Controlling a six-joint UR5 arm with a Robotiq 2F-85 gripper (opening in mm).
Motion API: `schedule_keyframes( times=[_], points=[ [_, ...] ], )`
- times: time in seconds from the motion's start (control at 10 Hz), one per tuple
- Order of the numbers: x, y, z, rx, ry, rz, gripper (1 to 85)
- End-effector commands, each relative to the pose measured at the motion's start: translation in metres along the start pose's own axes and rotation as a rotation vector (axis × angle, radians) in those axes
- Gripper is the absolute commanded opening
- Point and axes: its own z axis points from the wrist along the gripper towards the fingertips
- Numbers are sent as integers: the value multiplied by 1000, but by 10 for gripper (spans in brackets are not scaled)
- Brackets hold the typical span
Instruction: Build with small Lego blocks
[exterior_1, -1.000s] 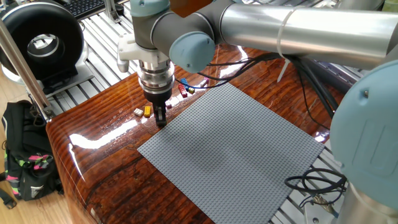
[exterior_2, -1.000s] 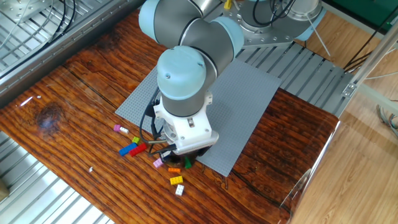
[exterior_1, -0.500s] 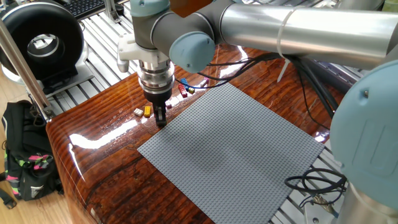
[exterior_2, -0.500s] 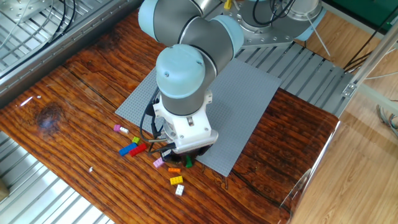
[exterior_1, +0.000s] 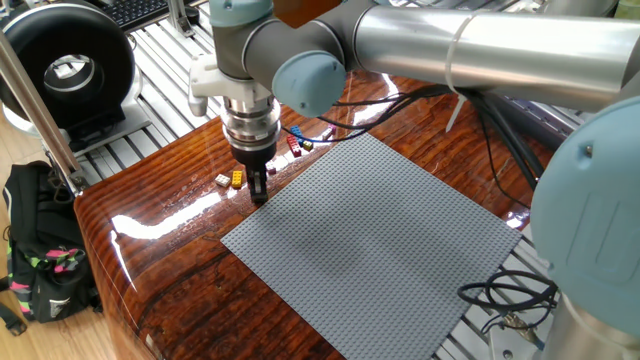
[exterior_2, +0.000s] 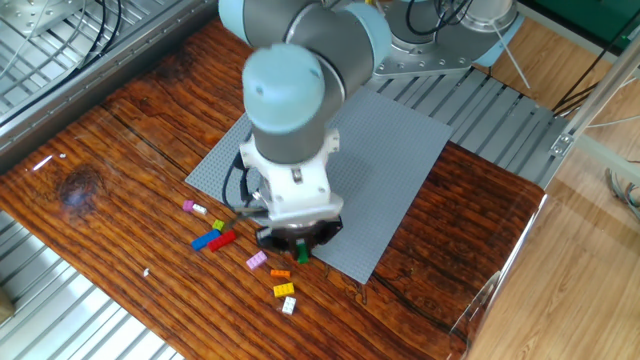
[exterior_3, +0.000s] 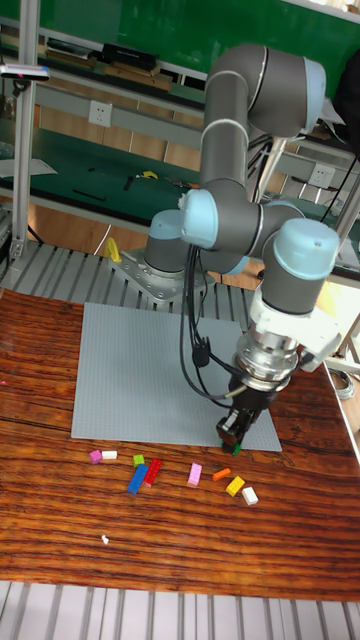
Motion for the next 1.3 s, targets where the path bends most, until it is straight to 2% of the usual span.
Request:
schedule_keyframes(
  times=[0.0,0.1,0.2,0.4,0.5,0.6,0.7,0.8,1.0,1.2],
  points=[
    [14,-16,-16,19,-2,214,20],
    [21,-12,-18,1,22,286,20],
    [27,-17,-19,13,34,344,20],
    [22,-24,-25,5,-3,464,20],
    [20,-35,-27,29,-29,539,17],
    [20,-36,-29,13,-40,593,17],
    [21,-29,-31,-25,-36,628,17],
    [26,-33,-31,-11,-24,622,17],
    [18,-34,-32,-19,-56,620,17],
    [22,-30,-31,-26,-38,625,17]
  ],
)
